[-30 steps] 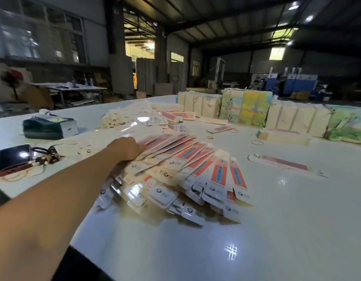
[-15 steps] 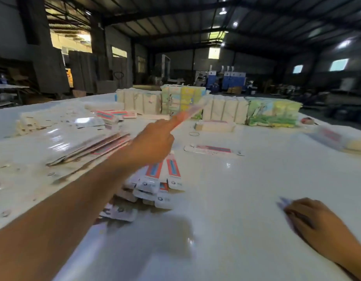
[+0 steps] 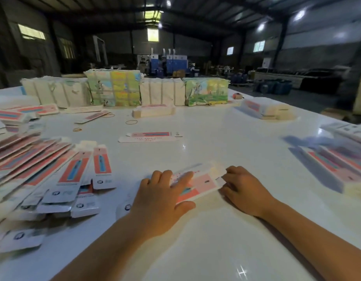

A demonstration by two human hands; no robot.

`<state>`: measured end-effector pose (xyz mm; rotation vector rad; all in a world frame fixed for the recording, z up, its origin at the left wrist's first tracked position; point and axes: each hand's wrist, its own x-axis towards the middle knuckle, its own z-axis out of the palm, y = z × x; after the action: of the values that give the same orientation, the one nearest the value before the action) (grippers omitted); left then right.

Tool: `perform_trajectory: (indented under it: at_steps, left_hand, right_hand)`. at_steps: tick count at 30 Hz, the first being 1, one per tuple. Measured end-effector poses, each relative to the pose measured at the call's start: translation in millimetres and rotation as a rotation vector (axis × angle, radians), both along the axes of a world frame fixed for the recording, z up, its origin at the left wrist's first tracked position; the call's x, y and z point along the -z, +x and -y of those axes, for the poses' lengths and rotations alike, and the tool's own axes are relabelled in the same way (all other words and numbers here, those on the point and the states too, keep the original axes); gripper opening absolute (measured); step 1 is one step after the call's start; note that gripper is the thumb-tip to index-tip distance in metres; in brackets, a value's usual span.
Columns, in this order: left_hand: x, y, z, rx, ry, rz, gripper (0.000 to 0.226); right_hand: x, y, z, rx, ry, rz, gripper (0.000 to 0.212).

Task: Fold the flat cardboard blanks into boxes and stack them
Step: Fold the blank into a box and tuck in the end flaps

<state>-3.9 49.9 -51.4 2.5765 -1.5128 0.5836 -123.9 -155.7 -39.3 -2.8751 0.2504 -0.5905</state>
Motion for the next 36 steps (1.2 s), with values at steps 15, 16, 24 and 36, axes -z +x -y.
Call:
perform_trajectory:
  at_steps: [15, 16, 24, 36]
  left_hand:
    - [-17, 3, 3, -0.032, -0.226, 0.008, 0.09]
    - [-17, 1, 4, -0.025, -0.218, 0.014, 0.09]
    - [-26, -10, 1, 0.002, -0.199, 0.065, 0.079]
    - [-17, -17, 7, 0.011, -0.057, 0.196, 0.079]
  right_hand:
    - [-6, 2, -30, -0.043, 0.454, 0.368, 0.02]
    - [-5, 2, -32, -0.057, 0.482, 0.373, 0.02]
    - [-8, -1, -33, -0.069, 0.539, 0.395, 0.027]
    - [-8, 2, -37, -0.001, 0.563, 0.251, 0.023]
